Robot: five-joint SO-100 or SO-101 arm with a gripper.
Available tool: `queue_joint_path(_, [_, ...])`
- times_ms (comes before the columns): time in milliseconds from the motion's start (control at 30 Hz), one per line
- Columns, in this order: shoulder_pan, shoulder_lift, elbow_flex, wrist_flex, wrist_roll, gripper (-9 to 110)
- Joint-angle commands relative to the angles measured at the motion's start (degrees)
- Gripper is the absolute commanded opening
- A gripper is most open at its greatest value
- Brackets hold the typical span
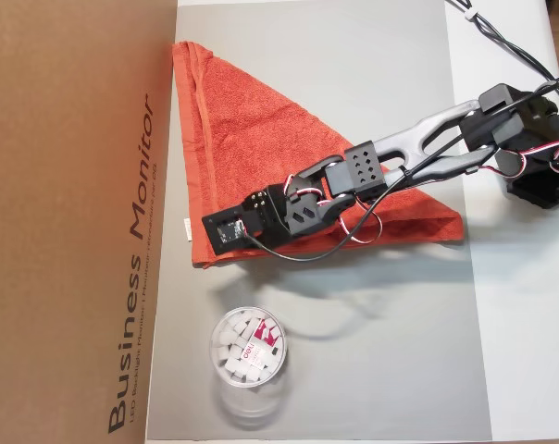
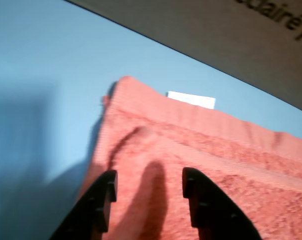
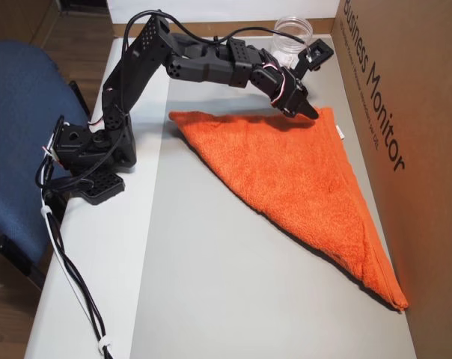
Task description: Fold the blanket.
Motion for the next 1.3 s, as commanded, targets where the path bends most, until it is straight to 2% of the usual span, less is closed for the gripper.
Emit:
queue_joint_path(0, [-0.97, 7.29, 0.97, -0.09, -0.35, 12])
queue_joint_path(1067, [3.16, 70.14, 56.78, 0.44, -0.35, 13])
queue_joint_path(1167, [3.34, 76.20, 59.68, 3.87, -1.32, 13])
queue_joint_path(1267, [3.78, 81.47, 60.73, 10.46, -8.35, 13])
